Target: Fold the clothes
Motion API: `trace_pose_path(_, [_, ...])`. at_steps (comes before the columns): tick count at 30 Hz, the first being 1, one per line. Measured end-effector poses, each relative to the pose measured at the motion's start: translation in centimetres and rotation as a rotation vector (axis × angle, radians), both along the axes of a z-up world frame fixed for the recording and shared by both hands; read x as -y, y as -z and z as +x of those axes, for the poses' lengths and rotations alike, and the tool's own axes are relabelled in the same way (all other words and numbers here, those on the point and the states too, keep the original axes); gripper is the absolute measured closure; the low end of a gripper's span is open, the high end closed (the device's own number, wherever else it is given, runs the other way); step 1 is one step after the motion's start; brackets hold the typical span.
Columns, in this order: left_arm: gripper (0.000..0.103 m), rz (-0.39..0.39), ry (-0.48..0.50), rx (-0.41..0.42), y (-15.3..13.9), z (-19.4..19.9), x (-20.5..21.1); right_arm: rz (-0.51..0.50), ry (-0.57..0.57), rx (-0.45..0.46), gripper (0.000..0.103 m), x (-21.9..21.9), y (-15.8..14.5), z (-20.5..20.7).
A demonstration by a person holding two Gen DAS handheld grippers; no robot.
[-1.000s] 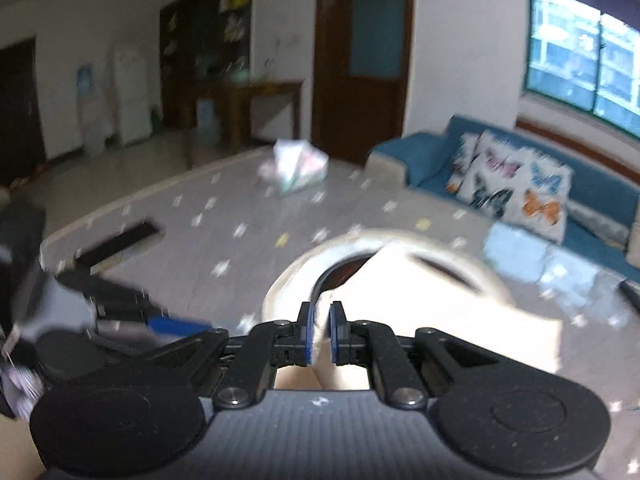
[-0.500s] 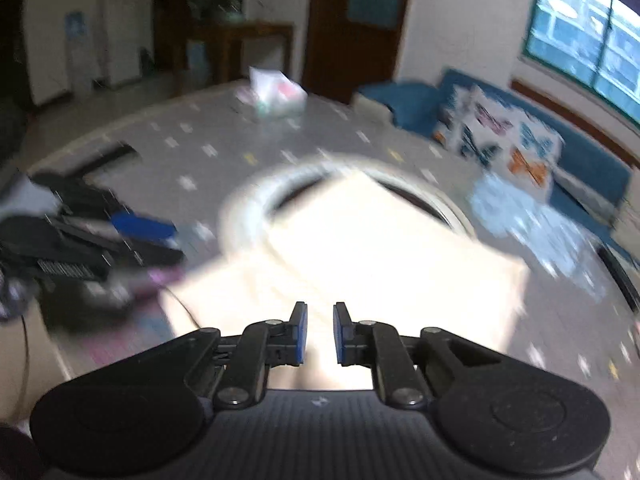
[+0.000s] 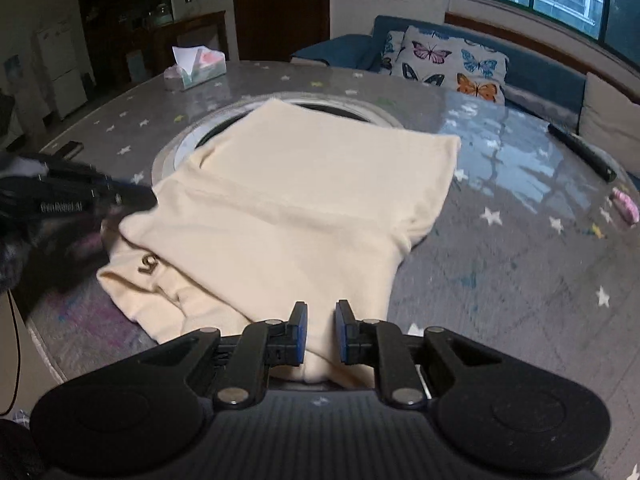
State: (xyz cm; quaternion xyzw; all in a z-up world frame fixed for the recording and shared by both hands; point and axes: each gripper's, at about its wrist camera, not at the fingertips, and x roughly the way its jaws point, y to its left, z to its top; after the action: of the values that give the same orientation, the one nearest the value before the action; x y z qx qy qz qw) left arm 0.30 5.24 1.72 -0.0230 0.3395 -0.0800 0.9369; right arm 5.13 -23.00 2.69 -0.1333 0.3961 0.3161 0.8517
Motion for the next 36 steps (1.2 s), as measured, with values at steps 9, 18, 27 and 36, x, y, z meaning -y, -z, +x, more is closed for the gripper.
trace_pose_path(9, [0.102,-0.008,-0.003,0.057,-2.0,0.6,-0.8,0.073,0.053,0.070,0.085,0.4,-1.5,2.2])
trace_pose_path(18, [0.075,-0.005,-0.001,-0.034,0.6,1.7,-0.4,0.087,0.068,0.057,0.085,-0.9,0.2,4.6])
trace_pose_path(27, [0.102,0.005,-0.016,0.043,-1.1,2.1,-0.2,0.084,0.072,0.073,0.085,-1.1,0.1,4.5])
trace_pose_path(36, [0.101,0.070,-0.018,0.029,-0.2,3.6,-0.1,0.071,0.100,0.089,0.085,-1.5,1.0,4.8])
